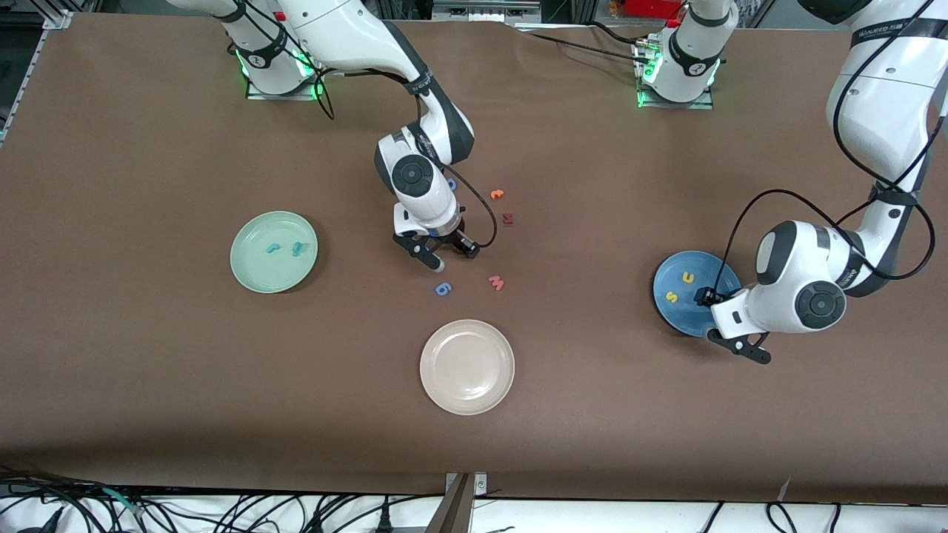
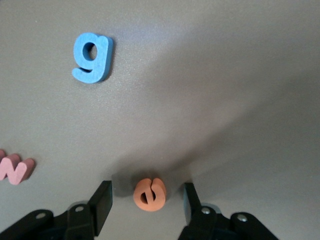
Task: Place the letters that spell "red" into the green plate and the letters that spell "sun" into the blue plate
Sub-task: 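Open the left gripper over the blue plate while the right gripper lifts e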
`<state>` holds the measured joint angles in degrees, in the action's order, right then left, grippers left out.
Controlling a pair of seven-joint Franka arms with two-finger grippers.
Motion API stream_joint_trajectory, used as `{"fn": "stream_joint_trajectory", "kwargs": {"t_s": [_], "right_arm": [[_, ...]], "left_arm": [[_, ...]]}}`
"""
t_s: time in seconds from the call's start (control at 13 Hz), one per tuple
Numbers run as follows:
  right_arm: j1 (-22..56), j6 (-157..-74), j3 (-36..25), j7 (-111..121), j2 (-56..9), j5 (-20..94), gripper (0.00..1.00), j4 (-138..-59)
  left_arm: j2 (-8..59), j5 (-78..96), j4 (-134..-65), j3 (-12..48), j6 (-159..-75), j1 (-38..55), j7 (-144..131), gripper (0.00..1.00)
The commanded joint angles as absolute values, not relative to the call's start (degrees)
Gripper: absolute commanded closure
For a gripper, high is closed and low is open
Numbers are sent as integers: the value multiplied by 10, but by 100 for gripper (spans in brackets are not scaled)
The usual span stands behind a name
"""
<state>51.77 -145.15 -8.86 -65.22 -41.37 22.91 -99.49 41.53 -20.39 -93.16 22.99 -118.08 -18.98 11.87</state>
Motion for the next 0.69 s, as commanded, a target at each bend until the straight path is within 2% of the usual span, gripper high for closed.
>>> {"fn": "stream_joint_trajectory", "kwargs": {"t_s": [0.0,0.15,0.46,0.62], "right_arm": [[519,-1453,-91,-656,-423,218,61,-984],[519,-1451,-91,-655,-423,218,85,-984],[515,-1441,-92,-650,-417,218,86,-984],[515,-1383,-111,-645,-394,216,86,-977]], "left_arm": [[347,-210,-931,260,-1119,-185,123,0],[317,-206,-906,288,-1059,-184,119,0],[314,-129,-734,296,-861,-173,116,0],[275,-130,-718,285,-846,-161,119,0]]}}
